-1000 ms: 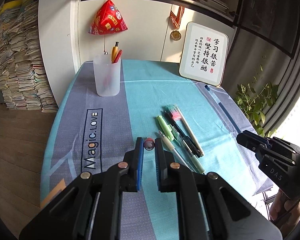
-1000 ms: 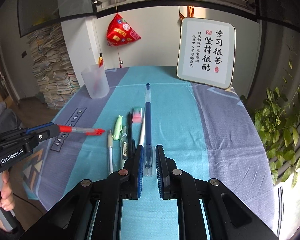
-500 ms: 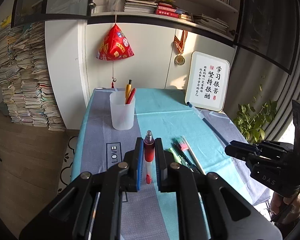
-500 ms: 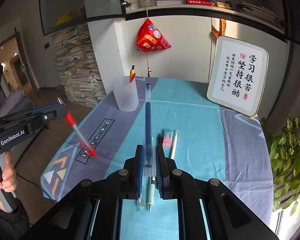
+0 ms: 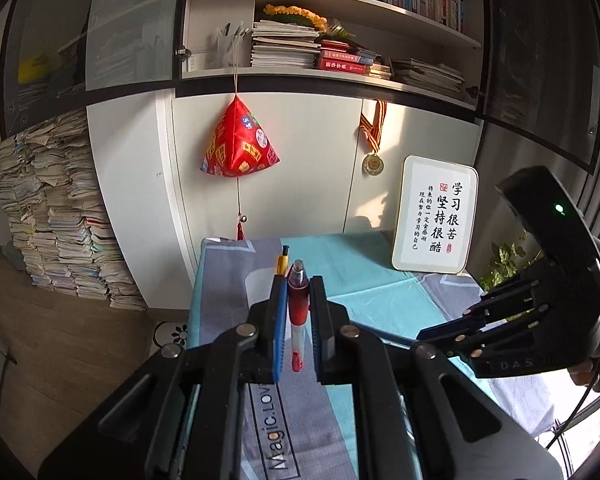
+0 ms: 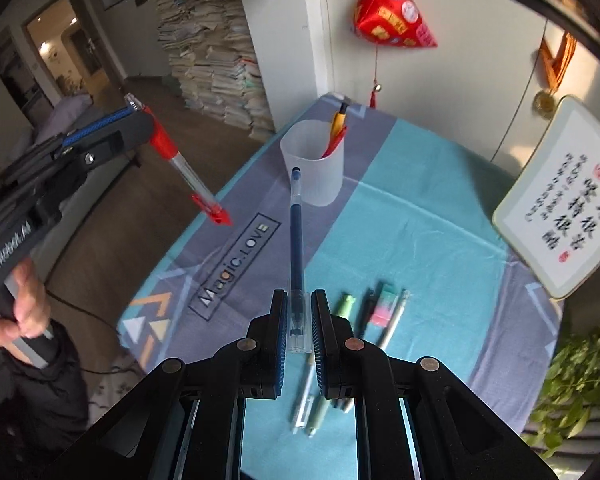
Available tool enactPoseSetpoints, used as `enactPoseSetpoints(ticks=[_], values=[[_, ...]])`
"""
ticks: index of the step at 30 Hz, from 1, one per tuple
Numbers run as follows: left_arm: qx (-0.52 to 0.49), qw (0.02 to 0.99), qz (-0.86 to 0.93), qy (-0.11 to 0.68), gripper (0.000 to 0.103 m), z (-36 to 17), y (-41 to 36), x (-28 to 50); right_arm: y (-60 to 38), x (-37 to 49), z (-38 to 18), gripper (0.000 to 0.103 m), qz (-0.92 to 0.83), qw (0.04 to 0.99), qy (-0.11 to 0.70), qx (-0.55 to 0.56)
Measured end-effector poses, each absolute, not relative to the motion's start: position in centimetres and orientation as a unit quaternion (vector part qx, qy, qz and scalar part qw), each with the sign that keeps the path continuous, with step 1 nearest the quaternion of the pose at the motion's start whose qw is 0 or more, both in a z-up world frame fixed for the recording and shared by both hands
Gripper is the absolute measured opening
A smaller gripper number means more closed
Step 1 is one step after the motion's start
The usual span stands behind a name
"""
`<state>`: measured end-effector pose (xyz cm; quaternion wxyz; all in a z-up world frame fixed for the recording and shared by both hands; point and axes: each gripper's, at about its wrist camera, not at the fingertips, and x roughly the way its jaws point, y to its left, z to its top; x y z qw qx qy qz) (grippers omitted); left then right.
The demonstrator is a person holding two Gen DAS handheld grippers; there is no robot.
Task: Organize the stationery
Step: 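Insert the red pen and blue pen into the clear cup while both tools release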
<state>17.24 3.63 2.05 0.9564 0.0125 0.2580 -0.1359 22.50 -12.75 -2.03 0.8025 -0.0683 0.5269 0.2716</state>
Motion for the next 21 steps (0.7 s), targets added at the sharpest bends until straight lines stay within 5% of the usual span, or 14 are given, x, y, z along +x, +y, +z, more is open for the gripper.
enactPoseSetpoints(ticks=[21], values=[[-0.025, 0.948, -0.102, 0.301, 0.009, -1.9, 5.1, 29.4, -6.0, 36.2, -4.2, 0.013, 0.216, 0.691, 0.679, -0.122]])
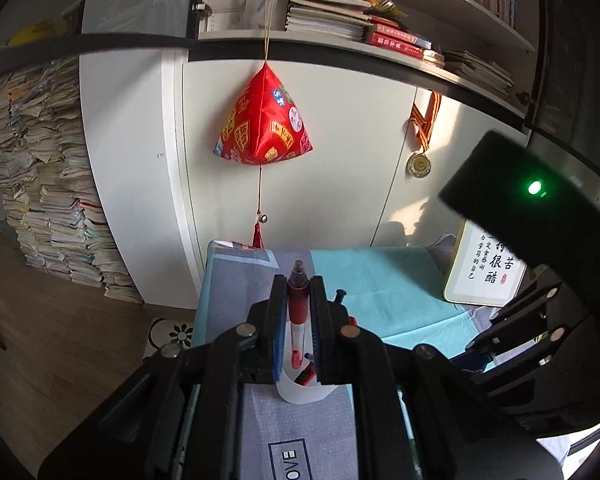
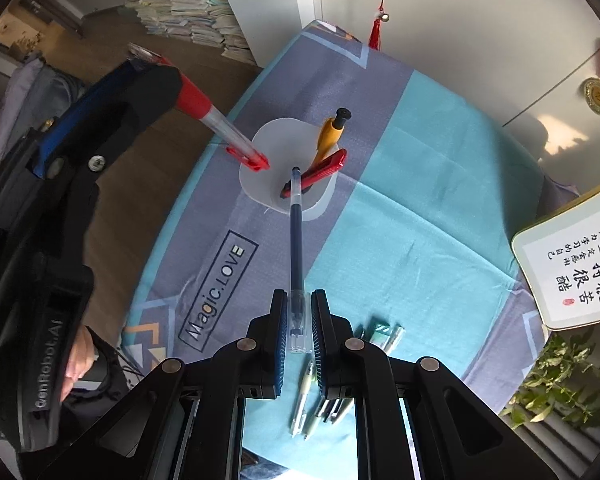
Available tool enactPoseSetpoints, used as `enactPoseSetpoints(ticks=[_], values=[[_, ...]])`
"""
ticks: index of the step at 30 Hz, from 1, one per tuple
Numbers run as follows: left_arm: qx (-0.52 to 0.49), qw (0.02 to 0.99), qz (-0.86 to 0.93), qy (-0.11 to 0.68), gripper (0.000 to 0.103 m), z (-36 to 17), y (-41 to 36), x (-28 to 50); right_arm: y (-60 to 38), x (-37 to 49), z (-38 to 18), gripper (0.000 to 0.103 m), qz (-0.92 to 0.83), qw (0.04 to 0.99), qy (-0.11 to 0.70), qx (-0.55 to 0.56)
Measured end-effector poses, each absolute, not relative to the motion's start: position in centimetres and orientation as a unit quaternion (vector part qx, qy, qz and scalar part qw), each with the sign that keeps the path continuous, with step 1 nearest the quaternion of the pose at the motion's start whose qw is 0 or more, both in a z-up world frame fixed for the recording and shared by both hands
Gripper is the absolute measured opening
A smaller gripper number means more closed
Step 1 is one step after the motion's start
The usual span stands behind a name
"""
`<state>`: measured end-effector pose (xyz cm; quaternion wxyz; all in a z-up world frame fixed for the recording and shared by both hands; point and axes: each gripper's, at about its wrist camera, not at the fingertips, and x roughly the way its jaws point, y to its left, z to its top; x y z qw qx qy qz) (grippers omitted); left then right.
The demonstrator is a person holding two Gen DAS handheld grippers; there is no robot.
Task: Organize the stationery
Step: 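Insert the red pen and blue pen into the clear cup while both tools release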
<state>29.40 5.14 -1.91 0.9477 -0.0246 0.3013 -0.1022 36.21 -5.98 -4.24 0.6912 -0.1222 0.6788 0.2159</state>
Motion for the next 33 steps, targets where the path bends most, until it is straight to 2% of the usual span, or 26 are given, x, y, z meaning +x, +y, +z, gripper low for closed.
enactPoseSetpoints(ticks=[8, 15, 16, 18, 19, 20, 23, 33], values=[[-0.036, 0.932, -0.104, 0.346, 0.009, -5.6, 5.3, 31.2, -6.2, 37.9, -4.9, 0.013, 0.225, 0.697, 0.675, -0.089], [-0.033, 0.932, -0.099, 0.346, 0.010, -5.9, 5.2, 30.7, -6.2, 38.6, -4.9, 0.013, 0.233, 0.719, 0.652, -0.064], [-0.031, 0.934, -0.100, 0.341, 0.015, -5.7, 5.3, 30.3, -6.4, 38.6, -4.7, 0.013, 0.238, 0.723, 0.646, -0.059], [-0.031, 0.938, -0.099, 0.331, 0.036, -5.2, 5.4, 29.6, -7.0, 38.2, -4.2, 0.013, 0.236, 0.734, 0.634, -0.054], [-0.032, 0.940, -0.098, 0.325, 0.060, -4.9, 5.5, 29.2, -7.4, 38.0, -4.1, 0.013, 0.233, 0.740, 0.628, -0.054], [-0.035, 0.943, -0.098, 0.315, 0.076, -4.7, 5.6, 28.7, -7.6, 37.4, -4.0, 0.013, 0.228, 0.745, 0.624, -0.059], [-0.031, 0.952, -0.087, 0.293, 0.079, -4.3, 5.6, 27.5, -8.5, 36.2, -4.6, 0.013, 0.218, 0.749, 0.622, -0.070], [-0.018, 0.951, -0.084, 0.298, 0.079, -4.8, 4.4, 24.5, -12.4, 32.1, -9.8, 0.013, 0.189, 0.746, 0.635, -0.070]])
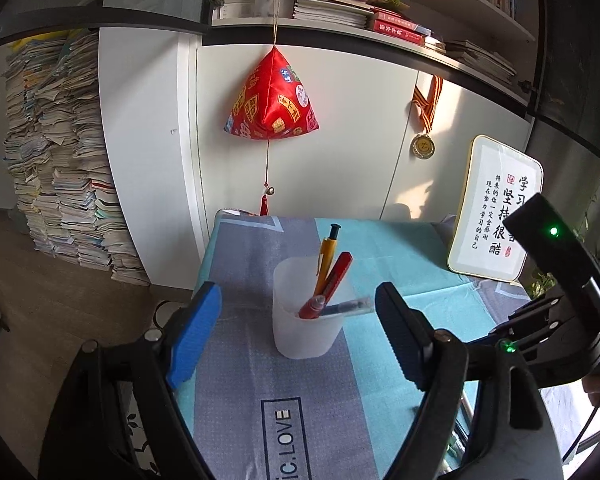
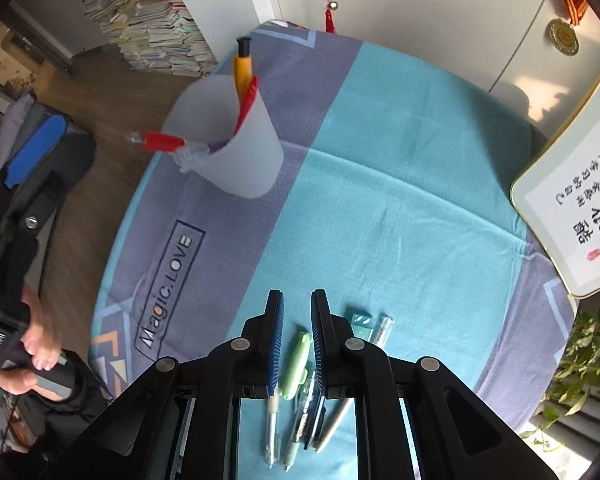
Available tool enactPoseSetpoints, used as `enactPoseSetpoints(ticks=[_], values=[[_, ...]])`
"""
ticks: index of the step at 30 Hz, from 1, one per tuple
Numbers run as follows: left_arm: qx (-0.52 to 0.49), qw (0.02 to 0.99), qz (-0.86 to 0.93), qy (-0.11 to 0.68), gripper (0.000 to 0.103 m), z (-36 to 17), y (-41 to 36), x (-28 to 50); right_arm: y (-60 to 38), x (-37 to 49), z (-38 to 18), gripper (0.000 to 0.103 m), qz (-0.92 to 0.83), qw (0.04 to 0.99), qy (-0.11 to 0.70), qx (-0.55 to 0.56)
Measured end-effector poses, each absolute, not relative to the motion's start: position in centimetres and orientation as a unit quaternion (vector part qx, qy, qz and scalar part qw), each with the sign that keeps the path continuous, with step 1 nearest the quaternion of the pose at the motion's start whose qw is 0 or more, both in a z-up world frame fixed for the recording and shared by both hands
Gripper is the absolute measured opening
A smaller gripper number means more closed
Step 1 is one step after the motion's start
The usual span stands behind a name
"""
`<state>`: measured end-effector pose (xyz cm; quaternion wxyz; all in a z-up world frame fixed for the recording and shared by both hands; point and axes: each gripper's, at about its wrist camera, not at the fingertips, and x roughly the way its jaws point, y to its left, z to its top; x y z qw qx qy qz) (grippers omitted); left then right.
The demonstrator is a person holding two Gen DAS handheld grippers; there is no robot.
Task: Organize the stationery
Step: 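Insert the red pen and blue pen into the clear cup while both tools release, then grasp the white pen with the right tool while the left tool grasps the clear pencil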
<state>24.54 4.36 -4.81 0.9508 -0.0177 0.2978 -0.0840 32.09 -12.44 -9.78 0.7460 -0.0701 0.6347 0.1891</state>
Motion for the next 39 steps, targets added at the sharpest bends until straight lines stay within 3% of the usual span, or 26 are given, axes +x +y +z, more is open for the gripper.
enactPoseSetpoints(ticks=[31, 39], values=[[-0.038, 0.909, -0.109, 0.401, 0.081, -14.1, -1.0, 13.9, -20.1, 20.2, -16.0, 0.013, 0.127, 0.792, 0.594, -0.051], [-0.035, 0.899, -0.142, 0.412, 0.081, -15.2, -2.8, 12.4, -18.5, 18.3, -16.8, 0.013, 0.106, 0.815, 0.562, -0.094]])
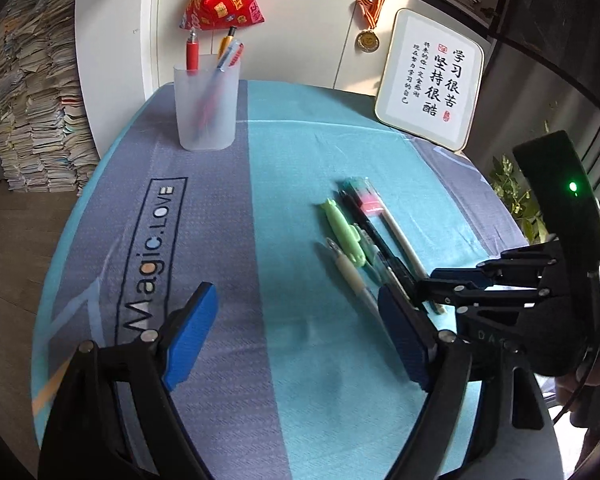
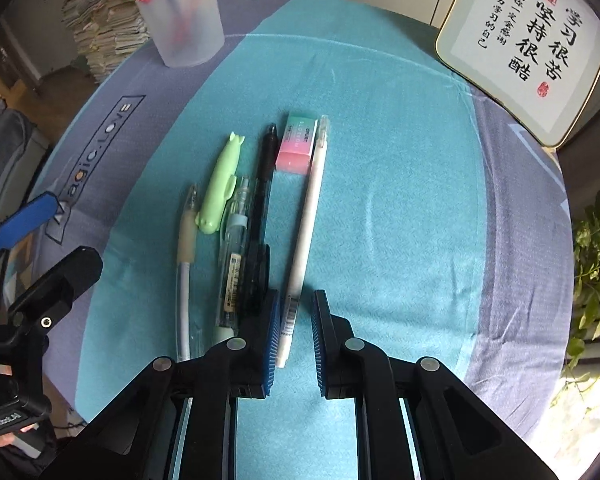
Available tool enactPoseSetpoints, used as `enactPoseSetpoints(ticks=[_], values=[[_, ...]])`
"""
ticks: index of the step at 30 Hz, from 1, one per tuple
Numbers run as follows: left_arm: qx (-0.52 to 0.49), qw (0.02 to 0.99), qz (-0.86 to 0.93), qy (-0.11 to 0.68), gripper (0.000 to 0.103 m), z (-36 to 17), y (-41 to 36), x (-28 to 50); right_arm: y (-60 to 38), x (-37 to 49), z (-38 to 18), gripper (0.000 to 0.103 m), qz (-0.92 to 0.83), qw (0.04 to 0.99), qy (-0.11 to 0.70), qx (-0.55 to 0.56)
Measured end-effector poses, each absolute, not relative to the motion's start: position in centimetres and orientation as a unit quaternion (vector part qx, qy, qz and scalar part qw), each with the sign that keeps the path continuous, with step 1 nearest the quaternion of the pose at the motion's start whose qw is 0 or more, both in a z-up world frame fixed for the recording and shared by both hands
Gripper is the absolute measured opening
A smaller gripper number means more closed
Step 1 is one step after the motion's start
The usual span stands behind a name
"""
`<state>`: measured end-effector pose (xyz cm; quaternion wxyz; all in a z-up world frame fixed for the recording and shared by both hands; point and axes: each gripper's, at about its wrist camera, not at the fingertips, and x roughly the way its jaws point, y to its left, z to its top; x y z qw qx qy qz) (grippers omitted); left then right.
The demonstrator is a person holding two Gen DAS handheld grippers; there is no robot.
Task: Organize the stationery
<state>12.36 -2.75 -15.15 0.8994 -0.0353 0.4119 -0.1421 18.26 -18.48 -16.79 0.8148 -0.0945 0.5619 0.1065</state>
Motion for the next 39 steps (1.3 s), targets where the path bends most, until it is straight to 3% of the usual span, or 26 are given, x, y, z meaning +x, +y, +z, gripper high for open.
enactPoseSetpoints(ticks=[12, 24, 25, 26, 28, 32, 39], values=[[-0.026, 0.885, -0.161, 0.437, 0.081, -17.0, -4.6, 11.1, -21.7, 11.7, -17.3, 0.008, 0.082, 0.863, 0.498, 0.003], [0.023, 0.894, -0.124, 0.429, 0.074, -18.3, -7.7, 11.0, -23.3, 9.8, -18.6, 0.008, 0.086, 0.869, 0.485, 0.036], [0.020, 0.895, -0.120, 0.429, 0.069, -18.2, -7.8, 11.0, -23.3, 9.7, -18.7, 0.008, 0.086, 0.870, 0.484, 0.036], [0.023, 0.896, -0.116, 0.428, 0.053, -18.2, -8.0, 11.0, -23.4, 9.7, -18.7, 0.008, 0.087, 0.870, 0.483, 0.038], [0.036, 0.896, -0.110, 0.428, 0.035, -18.1, -8.3, 10.9, -23.6, 9.3, -18.8, 0.008, 0.089, 0.871, 0.482, 0.044], [0.012, 0.892, -0.123, 0.435, 0.013, -18.0, -7.1, 10.8, -24.1, 9.2, -18.8, 0.008, 0.095, 0.869, 0.481, 0.058], [-0.042, 0.887, -0.143, 0.438, 0.011, -16.6, -3.5, 10.2, -24.0, 8.9, -18.5, 0.008, 0.093, 0.872, 0.478, 0.044]])
